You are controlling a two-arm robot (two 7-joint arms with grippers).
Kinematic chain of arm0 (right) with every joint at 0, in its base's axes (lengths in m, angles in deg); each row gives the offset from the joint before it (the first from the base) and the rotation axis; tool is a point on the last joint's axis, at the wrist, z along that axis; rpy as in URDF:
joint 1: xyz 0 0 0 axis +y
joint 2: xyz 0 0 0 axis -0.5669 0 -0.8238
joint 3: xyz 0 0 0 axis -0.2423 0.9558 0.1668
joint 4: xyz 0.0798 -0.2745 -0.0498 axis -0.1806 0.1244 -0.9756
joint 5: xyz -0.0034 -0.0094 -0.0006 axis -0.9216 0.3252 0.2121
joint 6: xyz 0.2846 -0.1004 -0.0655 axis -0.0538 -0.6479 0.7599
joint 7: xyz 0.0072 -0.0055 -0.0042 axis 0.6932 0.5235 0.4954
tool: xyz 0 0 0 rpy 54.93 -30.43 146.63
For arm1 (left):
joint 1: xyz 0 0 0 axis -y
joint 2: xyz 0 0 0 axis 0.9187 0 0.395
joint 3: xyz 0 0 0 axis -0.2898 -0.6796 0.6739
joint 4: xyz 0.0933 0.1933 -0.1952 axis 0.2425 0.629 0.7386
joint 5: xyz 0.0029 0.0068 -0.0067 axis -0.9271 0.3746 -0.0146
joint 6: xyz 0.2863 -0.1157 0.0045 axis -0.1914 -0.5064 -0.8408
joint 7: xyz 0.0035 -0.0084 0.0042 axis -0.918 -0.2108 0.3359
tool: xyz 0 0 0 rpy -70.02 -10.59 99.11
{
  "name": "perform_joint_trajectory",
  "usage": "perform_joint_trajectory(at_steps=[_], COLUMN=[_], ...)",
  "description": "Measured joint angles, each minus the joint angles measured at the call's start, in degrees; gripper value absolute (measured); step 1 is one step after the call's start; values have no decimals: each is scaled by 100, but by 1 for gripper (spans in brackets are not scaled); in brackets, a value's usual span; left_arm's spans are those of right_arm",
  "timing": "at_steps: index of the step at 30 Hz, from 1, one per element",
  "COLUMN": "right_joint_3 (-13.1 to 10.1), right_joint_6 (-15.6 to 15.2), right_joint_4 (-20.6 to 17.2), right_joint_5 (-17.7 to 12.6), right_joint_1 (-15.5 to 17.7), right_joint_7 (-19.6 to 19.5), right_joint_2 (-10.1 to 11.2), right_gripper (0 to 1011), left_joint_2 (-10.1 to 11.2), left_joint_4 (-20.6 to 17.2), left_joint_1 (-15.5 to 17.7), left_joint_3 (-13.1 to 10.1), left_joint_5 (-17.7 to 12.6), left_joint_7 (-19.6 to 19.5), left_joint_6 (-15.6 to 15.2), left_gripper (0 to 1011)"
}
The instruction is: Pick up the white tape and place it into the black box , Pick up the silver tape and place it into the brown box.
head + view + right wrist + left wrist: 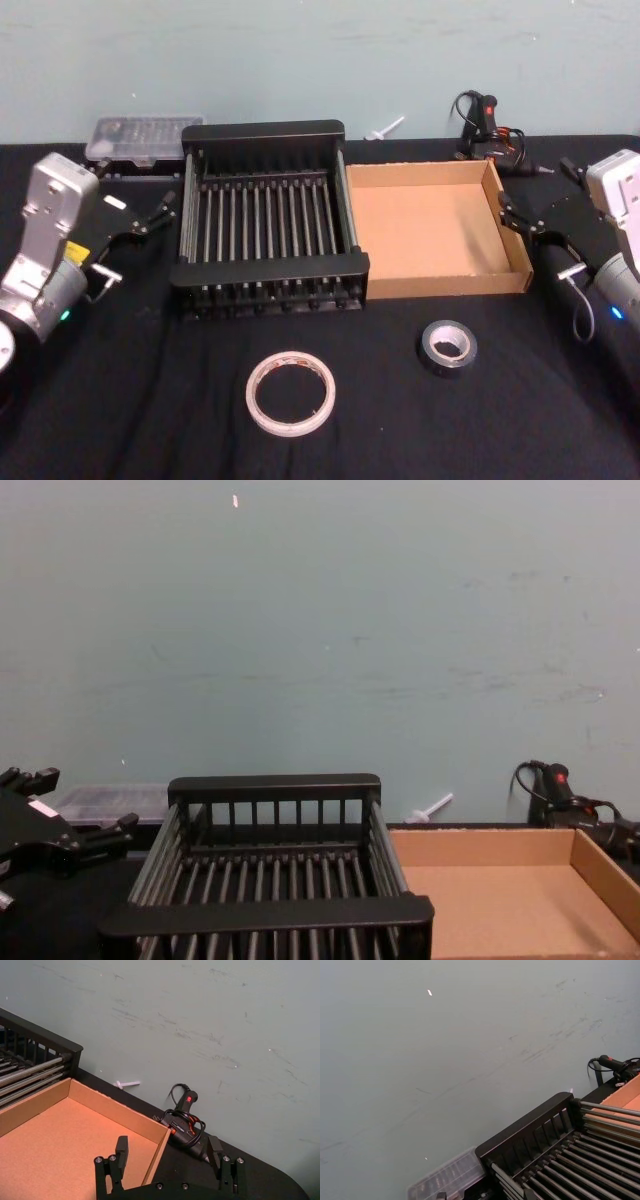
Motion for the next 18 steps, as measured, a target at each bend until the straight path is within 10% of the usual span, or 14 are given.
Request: perform_joint_trajectory(at_steps=[18], right_joint_3=[0], right_joint_6=[0], right_joint_4=[0], right_joint_5=[0], right_joint_1=[0], right_joint_7=[0], right_joint_2=[0], right_gripper=[1002], left_joint_2=[0], left_joint_4=[0], left_joint_1=[0], left_joint_3=[0], left_joint_5=[0], left_joint_7=[0], left_joint_6=[0], left_gripper=[1001])
